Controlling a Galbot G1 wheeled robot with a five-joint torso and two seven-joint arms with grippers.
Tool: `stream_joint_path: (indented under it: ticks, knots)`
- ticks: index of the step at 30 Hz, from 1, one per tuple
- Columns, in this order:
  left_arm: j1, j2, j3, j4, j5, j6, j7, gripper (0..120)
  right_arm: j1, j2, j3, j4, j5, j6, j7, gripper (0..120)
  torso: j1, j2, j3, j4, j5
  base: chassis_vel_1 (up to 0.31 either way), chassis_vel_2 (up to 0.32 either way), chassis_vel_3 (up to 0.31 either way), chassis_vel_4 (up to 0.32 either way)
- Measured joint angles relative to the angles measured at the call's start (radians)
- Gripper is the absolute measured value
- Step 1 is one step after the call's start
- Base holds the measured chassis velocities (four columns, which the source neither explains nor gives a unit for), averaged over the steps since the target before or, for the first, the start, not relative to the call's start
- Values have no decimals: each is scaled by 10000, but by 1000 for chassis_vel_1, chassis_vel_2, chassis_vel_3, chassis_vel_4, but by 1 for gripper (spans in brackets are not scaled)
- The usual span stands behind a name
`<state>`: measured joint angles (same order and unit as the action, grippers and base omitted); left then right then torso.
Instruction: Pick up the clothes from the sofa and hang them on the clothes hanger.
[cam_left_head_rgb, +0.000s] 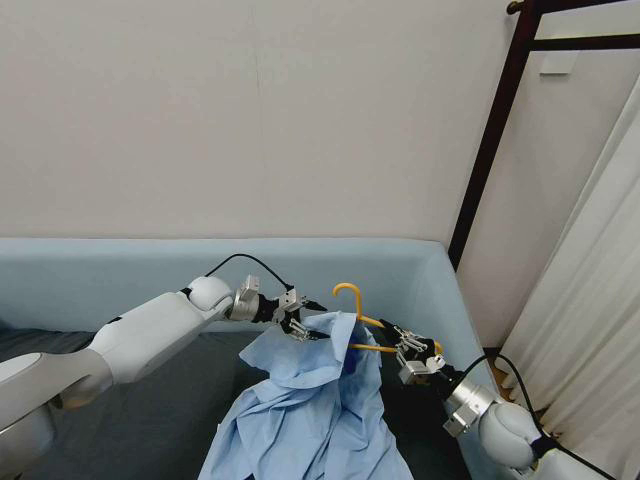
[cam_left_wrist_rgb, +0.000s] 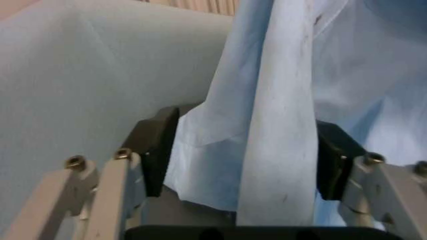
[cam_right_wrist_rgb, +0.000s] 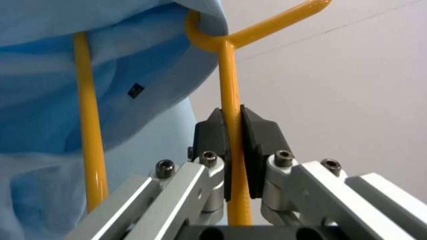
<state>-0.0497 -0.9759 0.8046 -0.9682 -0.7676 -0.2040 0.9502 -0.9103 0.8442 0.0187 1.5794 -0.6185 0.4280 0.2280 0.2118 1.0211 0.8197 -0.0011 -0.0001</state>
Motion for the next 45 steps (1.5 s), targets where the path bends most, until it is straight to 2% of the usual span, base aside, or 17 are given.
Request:
stream_joint_path:
  ticks: [4, 6, 10, 11, 15, 23, 26, 27, 30, 32, 36, 37, 38, 39, 41, 42, 45]
  knots:
    - [-4, -158, -136, 435, 315, -227, 112, 39, 122, -134, -257, -104, 269, 84, -1, 5, 0, 1, 0, -1, -1, 0, 0, 0, 0]
    - [-5, -163, -137, 446, 341, -250, 128, 38, 133, -155, -275, -87, 280, 84, -2, 5, 0, 1, 1, -2, -1, 0, 0, 0, 0]
    - [46, -148, -125, 361, 353, -301, 158, 19, 198, -203, -289, -40, 286, 81, -2, 5, 0, 1, 0, -1, -1, 0, 0, 0, 0]
    - [46, -148, -125, 361, 353, -301, 158, 19, 198, -203, -289, -40, 286, 81, -2, 5, 0, 1, 0, -1, -1, 0, 0, 0, 0]
    - [133, -109, -71, 239, 257, -325, 222, 4, 232, -250, -288, -39, 254, 100, 0, 5, 0, 1, 0, 0, -1, 0, 0, 0, 0]
    - [223, -166, -156, 318, 48, -345, 236, 3, 78, -268, -326, 114, 1025, 59, -176, 5, 0, 1, 0, 1, -1, 0, 0, 0, 0]
    - [240, -170, -259, 439, -257, -348, 234, 3, -339, -469, -442, 761, 2846, -120, -460, 18, 0, 1, 0, -2, -3, 0, 0, 0, 0]
    - [240, -170, -259, 439, -257, -348, 234, 3, -339, -469, -442, 761, 2846, -120, -460, 18, 0, 1, 0, -2, -3, 0, 0, 0, 0]
    - [236, -80, -332, 514, -543, -355, 224, 2, -742, -610, -311, 1620, 4324, -232, -610, 32, 0, 1, 0, 1, -1, 0, 0, 0, 0]
    - [239, -39, -371, 525, -606, -354, 218, 2, -877, -652, -243, 1887, 4599, -276, -615, 36, 0, 1, 0, 1, -3, 0, 0, 0, 0]
    - [241, 198, -448, 490, -917, -364, 310, 2, -1693, -744, 359, 2910, 5513, -488, -699, 52, 0, 1, -1, 0, -6, 0, 0, 0, 0]
    - [241, 198, -448, 490, -917, -364, 310, 2, -1693, -744, 359, 2910, 5513, -488, -699, 52, 0, 1, -1, 0, -6, 0, 0, 0, 0]
    - [226, 298, -452, 476, -1065, -379, 456, 2, -1993, -739, 453, 2989, 5832, -670, -720, 59, -1, 2, -1, -1, -5, 0, 0, 0, 0]
    - [202, 354, -452, 495, -1174, -436, 660, 2, -2174, -710, 502, 2952, 6102, -843, -723, 61, -1, 1, -1, -1, -5, 0, 0, 0, 0]
    - [51, 429, -450, 704, -1537, -674, 1719, 2, -2489, -483, 557, 2488, 6987, -1331, -720, 71, -1, 2, -1, -1, -2, 0, 0, 0, 0]
    - [51, 429, -450, 704, -1537, -674, 1719, 2, -2489, -483, 557, 2488, 6987, -1331, -720, 71, -1, 2, -1, -1, -2, 0, 0, 0, 0]
    - [-214, 522, -412, 865, -1664, -709, 2523, 2, -2467, 129, 586, 1764, 8550, -2153, -709, 84, 0, 1, -1, -4, 2, 0, 0, 0, 0]
